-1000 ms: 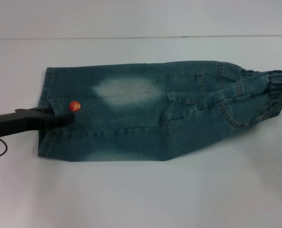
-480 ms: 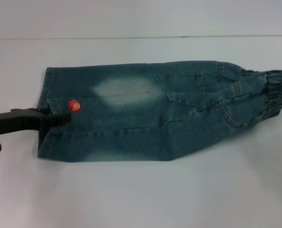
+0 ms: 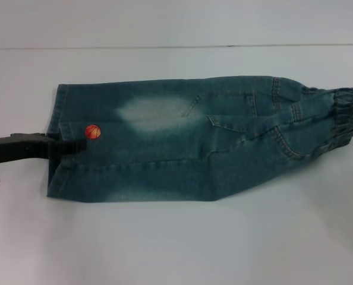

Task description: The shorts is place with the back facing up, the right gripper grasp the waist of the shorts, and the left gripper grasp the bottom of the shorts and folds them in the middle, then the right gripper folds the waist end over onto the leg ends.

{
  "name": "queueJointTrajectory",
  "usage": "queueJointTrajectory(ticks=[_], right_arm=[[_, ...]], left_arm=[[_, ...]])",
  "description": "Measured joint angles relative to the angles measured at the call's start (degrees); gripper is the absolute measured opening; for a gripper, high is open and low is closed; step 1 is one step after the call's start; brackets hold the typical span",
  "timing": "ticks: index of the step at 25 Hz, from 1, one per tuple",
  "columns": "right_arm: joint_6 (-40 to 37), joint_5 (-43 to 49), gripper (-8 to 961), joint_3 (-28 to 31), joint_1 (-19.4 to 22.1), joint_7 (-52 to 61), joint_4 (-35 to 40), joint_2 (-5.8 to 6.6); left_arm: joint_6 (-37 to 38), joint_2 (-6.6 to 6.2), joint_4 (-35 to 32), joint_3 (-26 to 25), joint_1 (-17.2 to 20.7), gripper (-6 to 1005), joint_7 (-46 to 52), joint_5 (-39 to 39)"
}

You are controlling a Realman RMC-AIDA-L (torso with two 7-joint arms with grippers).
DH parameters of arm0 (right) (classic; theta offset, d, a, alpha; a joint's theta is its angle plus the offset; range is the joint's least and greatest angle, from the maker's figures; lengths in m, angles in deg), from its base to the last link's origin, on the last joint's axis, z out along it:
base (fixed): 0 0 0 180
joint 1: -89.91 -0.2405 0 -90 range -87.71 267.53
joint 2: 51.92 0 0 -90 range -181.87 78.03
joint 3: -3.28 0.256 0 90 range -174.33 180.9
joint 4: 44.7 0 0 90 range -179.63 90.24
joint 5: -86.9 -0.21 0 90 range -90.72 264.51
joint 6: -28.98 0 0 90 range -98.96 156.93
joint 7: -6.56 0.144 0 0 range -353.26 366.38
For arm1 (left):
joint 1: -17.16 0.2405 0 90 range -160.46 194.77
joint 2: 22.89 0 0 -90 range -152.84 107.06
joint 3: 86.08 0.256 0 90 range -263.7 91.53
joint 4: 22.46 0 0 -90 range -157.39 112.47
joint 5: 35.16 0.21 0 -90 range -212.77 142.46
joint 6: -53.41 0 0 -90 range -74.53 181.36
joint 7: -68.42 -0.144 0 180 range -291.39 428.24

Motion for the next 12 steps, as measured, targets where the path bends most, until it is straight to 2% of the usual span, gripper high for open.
queueJointTrajectory(ticks=[12], right_arm=[[-0.05,-0.01,53,-0.09,-0.20,-0.03,0.00,0.00]], left_arm=[[-0.36,-1.03,3.97,0.14,-4.03,812,-0.03,0.49]])
